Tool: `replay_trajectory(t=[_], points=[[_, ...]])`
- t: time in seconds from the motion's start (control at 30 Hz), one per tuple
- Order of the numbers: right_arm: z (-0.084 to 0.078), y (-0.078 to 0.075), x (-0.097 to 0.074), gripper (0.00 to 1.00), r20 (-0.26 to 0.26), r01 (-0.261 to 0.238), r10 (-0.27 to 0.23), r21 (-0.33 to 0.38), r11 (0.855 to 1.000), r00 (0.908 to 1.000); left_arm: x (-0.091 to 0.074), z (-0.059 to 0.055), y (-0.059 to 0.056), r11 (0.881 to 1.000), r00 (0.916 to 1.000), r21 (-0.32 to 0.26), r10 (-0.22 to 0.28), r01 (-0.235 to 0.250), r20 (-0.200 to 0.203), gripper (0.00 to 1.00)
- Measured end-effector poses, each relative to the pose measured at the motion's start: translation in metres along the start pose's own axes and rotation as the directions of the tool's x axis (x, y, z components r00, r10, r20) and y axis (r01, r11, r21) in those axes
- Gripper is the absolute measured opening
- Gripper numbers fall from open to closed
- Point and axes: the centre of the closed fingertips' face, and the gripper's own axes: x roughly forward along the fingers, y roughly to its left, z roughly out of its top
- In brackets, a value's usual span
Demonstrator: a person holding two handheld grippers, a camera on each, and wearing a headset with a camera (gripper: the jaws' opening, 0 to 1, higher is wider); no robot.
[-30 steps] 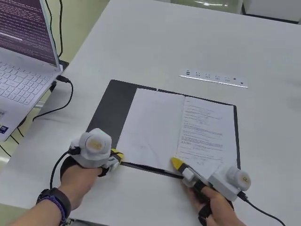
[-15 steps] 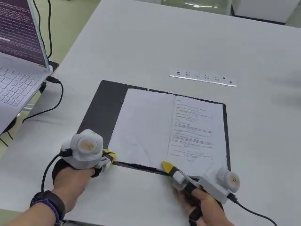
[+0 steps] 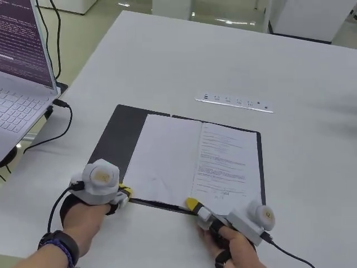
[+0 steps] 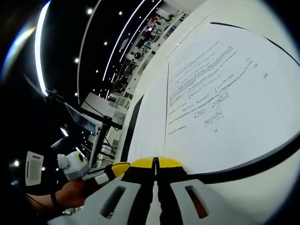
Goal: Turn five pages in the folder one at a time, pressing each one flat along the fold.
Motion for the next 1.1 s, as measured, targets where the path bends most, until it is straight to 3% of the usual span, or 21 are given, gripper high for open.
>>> replay_trajectory(t=[0.17, 0.23, 0.4, 0.67, 0.8, 0.87, 1.1], points=[[0.017, 0.009, -0.005, 0.12, 0.054, -0.042, 0.038, 0.069, 0.997, 0.9978, 0.0, 0.001, -0.006, 0.999, 0.9996, -0.031, -0.023, 0.023, -0.018, 0.07], [0.022, 0.011, -0.007, 0.16, 0.063, -0.048, 0.043, 0.066, 0.997, 0.9971, -0.002, 0.003, -0.01, 0.999, 0.9994, -0.034, -0.029, 0.029, -0.021, 0.12], [0.041, 0.009, -0.019, 0.23, 0.096, -0.031, 0.029, 0.025, 0.999, 0.995, -0.009, 0.012, -0.02, 0.999, 0.9991, -0.025, -0.041, 0.041, -0.006, 0.21], [0.057, -0.003, -0.039, 0.29, 0.088, 0.028, -0.02, -0.092, 0.995, 0.996, -0.021, 0.022, -0.026, 0.999, 0.9987, 0.0, -0.049, 0.049, 0.015, 0.29], [0.058, -0.004, -0.05, 0.31, 0.057, 0.041, -0.031, -0.186, 0.982, 0.9979, -0.026, 0.022, -0.028, 0.998, 0.9982, 0.019, -0.058, 0.058, 0.015, 0.32], [0.056, -0.007, -0.055, 0.32, 0.028, 0.052, -0.047, -0.239, 0.97, 0.9985, -0.03, 0.021, -0.029, 0.997, 0.998, 0.036, -0.062, 0.061, 0.013, 0.34], [0.06, -0.012, -0.07, 0.36, -0.002, 0.069, -0.074, -0.36, 0.931, 0.9972, -0.045, 0.022, -0.024, 0.993, 0.9983, 0.1, -0.057, 0.056, 0.009, 0.37]])
